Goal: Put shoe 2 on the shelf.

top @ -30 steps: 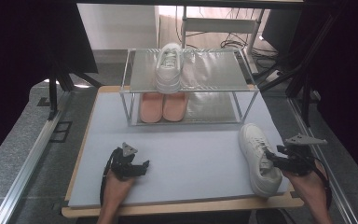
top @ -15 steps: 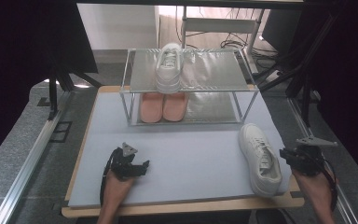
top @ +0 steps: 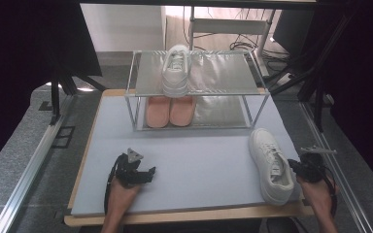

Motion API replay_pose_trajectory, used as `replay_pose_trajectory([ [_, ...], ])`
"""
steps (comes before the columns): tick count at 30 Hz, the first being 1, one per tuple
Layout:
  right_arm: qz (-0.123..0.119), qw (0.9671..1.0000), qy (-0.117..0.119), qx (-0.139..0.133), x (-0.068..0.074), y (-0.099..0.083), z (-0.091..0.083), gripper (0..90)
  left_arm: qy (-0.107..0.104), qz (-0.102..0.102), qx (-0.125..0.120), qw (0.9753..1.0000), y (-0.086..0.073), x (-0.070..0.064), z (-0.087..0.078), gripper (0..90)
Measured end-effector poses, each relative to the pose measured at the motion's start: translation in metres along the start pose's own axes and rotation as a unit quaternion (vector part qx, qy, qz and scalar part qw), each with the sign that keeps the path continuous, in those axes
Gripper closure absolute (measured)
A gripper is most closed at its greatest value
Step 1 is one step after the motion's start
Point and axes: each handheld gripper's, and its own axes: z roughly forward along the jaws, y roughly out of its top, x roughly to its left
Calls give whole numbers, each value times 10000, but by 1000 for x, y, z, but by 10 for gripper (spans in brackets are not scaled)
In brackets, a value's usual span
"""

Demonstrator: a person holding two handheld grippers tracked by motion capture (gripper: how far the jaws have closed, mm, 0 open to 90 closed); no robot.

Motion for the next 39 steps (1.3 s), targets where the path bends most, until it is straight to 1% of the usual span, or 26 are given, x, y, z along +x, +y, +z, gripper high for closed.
replay_pose_trajectory([
  [3, 81, 9997, 230, -8, 0, -2, 5, 900, 1, 4, 2, 10000, 0, 0, 0, 173],
  [4, 97, 9996, 273, -26, 1, -2, 5, 900, 1, 3, 2, 10000, 0, 0, 0, 173],
  [8, 179, 9994, 292, -60, 2, -2, 5, 900, 0, 3, 4, 10000, 0, 0, 0, 172],
  [12, 183, 9993, 315, -63, 6, -1, 7, 900, -1, 2, 4, 10000, 0, 0, 0, 173],
  [24, -42, 9985, 538, -42, 36, 13, 21, 900, -1, -1, 3, 10000, 0, 0, 0, 173],
  [35, -291, 9956, 890, -47, 70, 27, 36, 900, -4, -2, 5, 10000, 0, 0, 0, 172],
  [39, -429, 9937, 1032, -51, 83, 33, 42, 900, -5, -2, 5, 10000, 0, 0, 0, 173],
])
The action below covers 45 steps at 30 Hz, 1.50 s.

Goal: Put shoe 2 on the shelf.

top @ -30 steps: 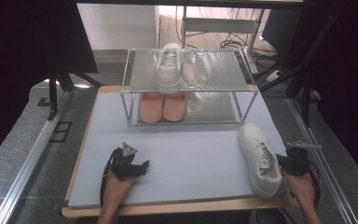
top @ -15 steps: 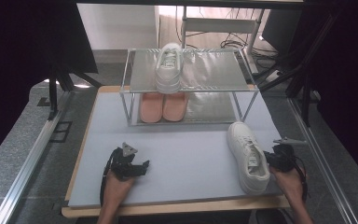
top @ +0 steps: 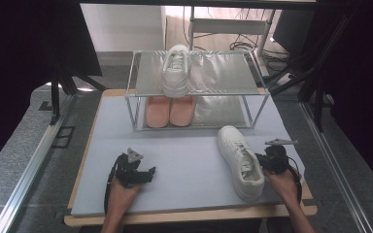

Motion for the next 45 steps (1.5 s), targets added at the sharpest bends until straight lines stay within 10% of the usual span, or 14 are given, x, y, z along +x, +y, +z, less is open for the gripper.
replay_pose_trajectory([
  [21, -617, 9958, 671, 87, 58, 30, 40, 900, 0, 2, 0, 10000, 0, 0, 0, 173],
  [45, -1546, 9782, 1375, 153, 124, 65, 80, 900, 7, 25, 8, 10000, 0, 0, 0, 173],
])
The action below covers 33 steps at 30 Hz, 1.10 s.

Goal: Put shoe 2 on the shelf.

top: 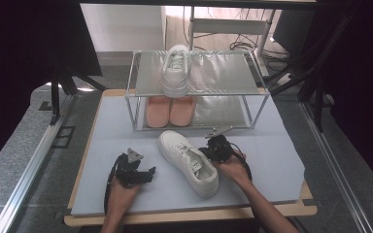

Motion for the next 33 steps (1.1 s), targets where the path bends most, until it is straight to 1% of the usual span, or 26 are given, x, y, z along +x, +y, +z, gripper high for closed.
replay_pose_trajectory([
  [1, 42, 10000, 49, -17, -1, 1, -3, 895, -2, 0, -1, 10000, 0, 0, 0, 173],
  [2, 64, 10000, 35, -30, -2, 1, -8, 881, -2, -1, -1, 10000, 0, 0, 0, 173],
  [4, 25, 10000, -28, -47, -4, 1, -17, 863, -2, -2, -1, 10000, 0, 0, 0, 173],
  [6, 56, 10000, -27, -55, -5, -1, -28, 843, 0, -2, -1, 10000, 0, 0, 0, 173],
  [9, 36, 10000, -35, -48, -5, -6, -43, 820, 2, -4, -1, 10000, 0, 0, 0, 174],
  [15, -20, 10000, -9, 12, 3, -14, -66, 779, 3, 13, -1, 10000, 0, 0, 0, 173],
  [17, 7, 10000, 55, 6, 6, -15, -73, 766, 6, 18, 1, 10000, 0, 0, 0, 173],
  [19, 7, 10000, 83, -6, 9, -15, -79, 751, 7, -18, -20, 10000, 0, 0, 0, 173],
  [21, -35, 9999, 133, -16, 14, -14, -86, 734, 7, -21, -19, 10000, 0, 0, 0, 173],
  [23, -70, 9998, 174, -13, 18, -12, -90, 721, 7, -20, -19, 10000, 0, 0, 0, 173],
  [25, -87, 9997, 227, 59, 22, -10, -91, 707, 4, -24, -17, 10000, 0, 0, 0, 173],
  [28, -114, 9995, 265, 156, 26, -8, -87, 688, 6, -6, -18, 10000, 0, 0, 0, 173],
  [31, -80, 9993, 311, 177, 28, -5, -83, 654, 4, -10, -20, 10000, 0, 0, 0, 173],
  [33, -121, 9990, 342, 271, 29, -4, -78, 641, 0, -8, -20, 10000, 0, 0, 0, 173],
])
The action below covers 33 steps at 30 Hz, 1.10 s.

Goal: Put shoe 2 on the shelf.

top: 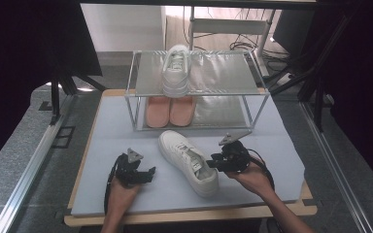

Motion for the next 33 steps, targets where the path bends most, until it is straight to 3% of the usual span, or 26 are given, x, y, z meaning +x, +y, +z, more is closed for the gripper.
replay_pose_trajectory([
  [9, 43, 9994, 27, 339, -1, 4, 19, 621, -2, 20, 19, 10000, 0, 0, 0, 173],
  [16, 136, 9986, -75, 500, 0, 9, 21, 765, 1, 18, 16, 10000, 0, 0, 0, 173],
  [21, 579, 9978, 143, 290, -12, 6, 16, 820, -1, 3, 5, 10000, 0, 0, 0, 173],
  [28, 1122, 9919, 567, 167, -24, 4, 12, 823, -4, -9, 6, 10000, 0, 0, 0, 173],
  [33, 1482, 9855, 827, 76, -31, 3, 8, 823, -7, -3, 13, 10000, 0, 0, 0, 173],
])
